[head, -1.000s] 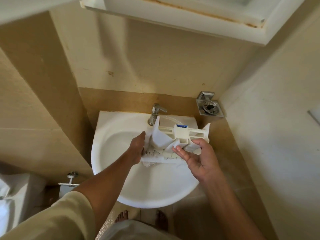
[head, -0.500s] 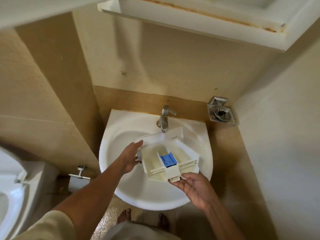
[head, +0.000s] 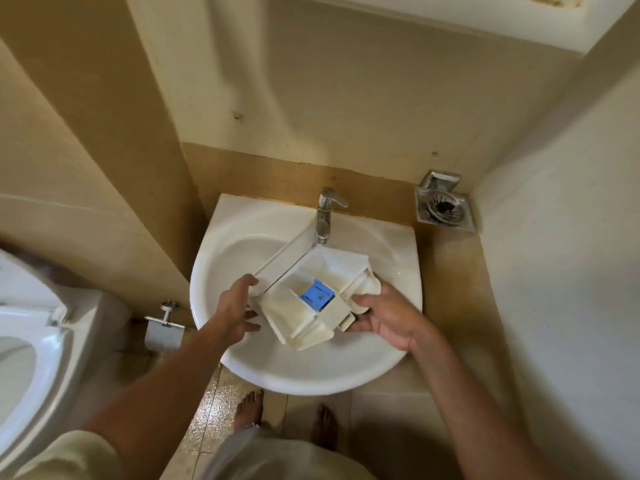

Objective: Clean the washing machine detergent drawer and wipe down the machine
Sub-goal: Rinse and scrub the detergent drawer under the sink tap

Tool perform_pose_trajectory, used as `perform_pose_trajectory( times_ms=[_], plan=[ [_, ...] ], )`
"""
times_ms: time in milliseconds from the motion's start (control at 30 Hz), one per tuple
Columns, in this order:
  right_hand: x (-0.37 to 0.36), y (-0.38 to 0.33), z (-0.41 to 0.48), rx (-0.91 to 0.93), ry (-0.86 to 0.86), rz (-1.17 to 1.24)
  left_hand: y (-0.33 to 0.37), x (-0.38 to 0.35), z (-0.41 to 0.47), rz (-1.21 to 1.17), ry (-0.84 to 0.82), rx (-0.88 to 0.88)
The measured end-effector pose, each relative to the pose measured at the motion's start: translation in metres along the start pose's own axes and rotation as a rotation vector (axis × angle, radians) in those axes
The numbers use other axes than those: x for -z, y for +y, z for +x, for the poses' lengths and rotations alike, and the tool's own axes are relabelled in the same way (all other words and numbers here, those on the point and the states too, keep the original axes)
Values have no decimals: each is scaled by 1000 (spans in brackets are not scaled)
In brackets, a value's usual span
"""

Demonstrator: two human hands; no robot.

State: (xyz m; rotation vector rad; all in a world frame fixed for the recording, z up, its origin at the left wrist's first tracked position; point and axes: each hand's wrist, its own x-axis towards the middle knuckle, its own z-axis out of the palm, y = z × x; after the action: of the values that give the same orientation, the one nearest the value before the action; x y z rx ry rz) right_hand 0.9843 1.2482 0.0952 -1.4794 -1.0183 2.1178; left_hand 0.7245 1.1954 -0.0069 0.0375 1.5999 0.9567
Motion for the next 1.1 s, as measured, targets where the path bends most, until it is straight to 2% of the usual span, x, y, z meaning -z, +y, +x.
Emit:
perform_pose_trajectory(
  times_ms=[100, 200, 333, 467, 533, 600, 667, 733, 833, 967, 1033, 1100],
  plan=[
    [11, -48, 5, -50, -109, -288, -14, -3, -12, -91, -32, 82],
    [2, -88, 8, -98, -211, -715, -27, -11, -21, -57, -138, 145],
    [-34, -122, 19, -83, -195, -1179, -37, -30, -29, -54, -292, 147],
    [-70, -134, 19, 44, -136, -1700, -33, -49, -34, -142, -353, 154],
    [-84, -127, 7, 146, -95, -1970, -26, -53, -34, -278, -322, 128],
    [-91, -108, -6, 312, -31, -2137, -17, -53, -27, -460, -320, 109],
    [-93, -80, -17, 465, 41, -2189, -7, -51, -24, -563, -354, 153],
    [-93, -45, -25, 560, 162, -2181, 4, -53, -29, -562, -440, 203],
    [-93, 7, -31, 492, 268, -2188, 11, -63, -38, -444, -514, 239],
    [-85, 28, -36, 406, 184, -2120, 1, -64, -31, -309, -472, 256],
    [-72, 24, -42, 393, 59, -1968, -4, -60, -22, -277, -467, 247],
    [-55, 16, -54, 414, 71, -1714, -5, -56, -14, -292, -469, 231]
  ],
)
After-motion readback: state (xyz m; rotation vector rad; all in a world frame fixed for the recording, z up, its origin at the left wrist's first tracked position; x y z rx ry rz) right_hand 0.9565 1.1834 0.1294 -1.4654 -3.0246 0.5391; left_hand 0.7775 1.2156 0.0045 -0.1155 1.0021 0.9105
